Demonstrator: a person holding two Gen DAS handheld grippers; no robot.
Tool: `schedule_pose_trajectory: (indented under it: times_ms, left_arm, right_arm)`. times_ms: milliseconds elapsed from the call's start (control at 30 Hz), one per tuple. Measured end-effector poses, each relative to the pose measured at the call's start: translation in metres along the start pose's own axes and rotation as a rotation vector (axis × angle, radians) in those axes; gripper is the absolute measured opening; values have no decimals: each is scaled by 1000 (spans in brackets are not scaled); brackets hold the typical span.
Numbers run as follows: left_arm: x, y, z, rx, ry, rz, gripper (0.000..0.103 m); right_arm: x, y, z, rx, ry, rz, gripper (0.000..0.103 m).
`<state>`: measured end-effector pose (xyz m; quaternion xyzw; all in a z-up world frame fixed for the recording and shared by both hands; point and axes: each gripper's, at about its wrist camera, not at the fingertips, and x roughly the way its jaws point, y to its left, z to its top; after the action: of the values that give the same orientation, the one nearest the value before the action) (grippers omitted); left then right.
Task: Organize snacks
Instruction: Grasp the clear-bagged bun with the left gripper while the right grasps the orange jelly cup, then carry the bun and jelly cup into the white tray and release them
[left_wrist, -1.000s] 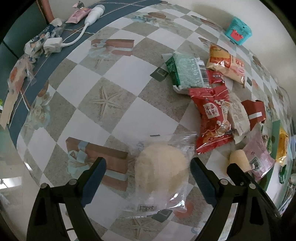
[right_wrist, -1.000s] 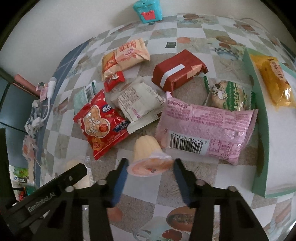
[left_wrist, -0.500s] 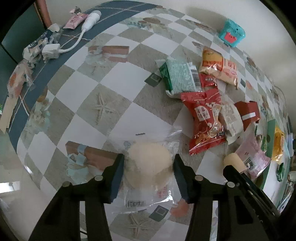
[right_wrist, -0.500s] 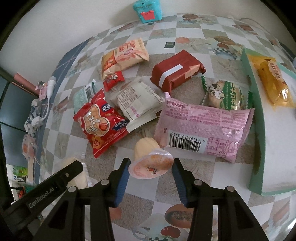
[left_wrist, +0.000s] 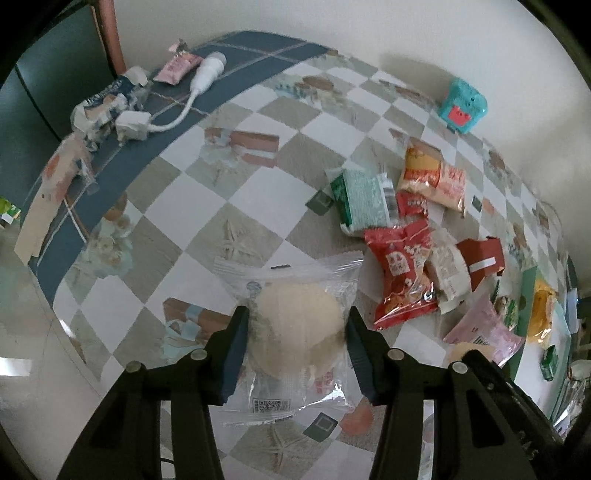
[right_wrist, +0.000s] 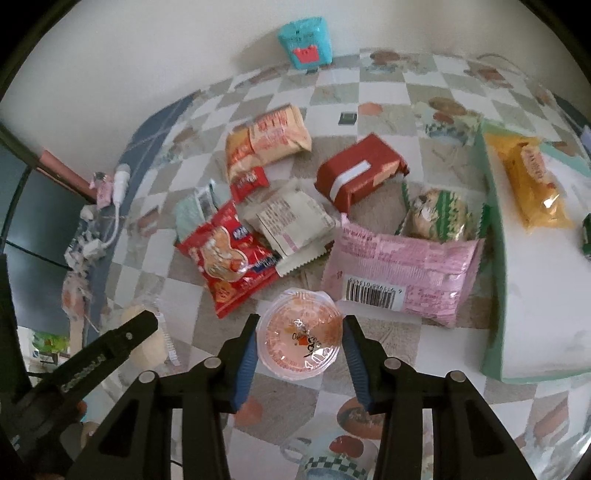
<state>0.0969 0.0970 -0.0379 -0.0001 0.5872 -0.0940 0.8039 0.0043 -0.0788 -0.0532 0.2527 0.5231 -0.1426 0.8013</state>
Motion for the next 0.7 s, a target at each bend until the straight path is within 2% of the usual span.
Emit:
schedule_pose_trajectory:
  times_ms: [167,367,533,700]
  left_arm:
    - [-16,-1,-1,12,-43,-1,53]
    - [-32,-24,-6,73,-87,1,53]
    - [-41,-54,-12,145,-97,-18,53]
    - [-52,-97,-20,241,-102,-46,53]
  right_arm:
    - [-21,-7,2,30,-25,-20,47]
    - [-35,-28,2,100,-26,-45,47]
    - [-47,-68,3,235,-20,-83,47]
    - [-65,-127,5,412,-47,-121,47]
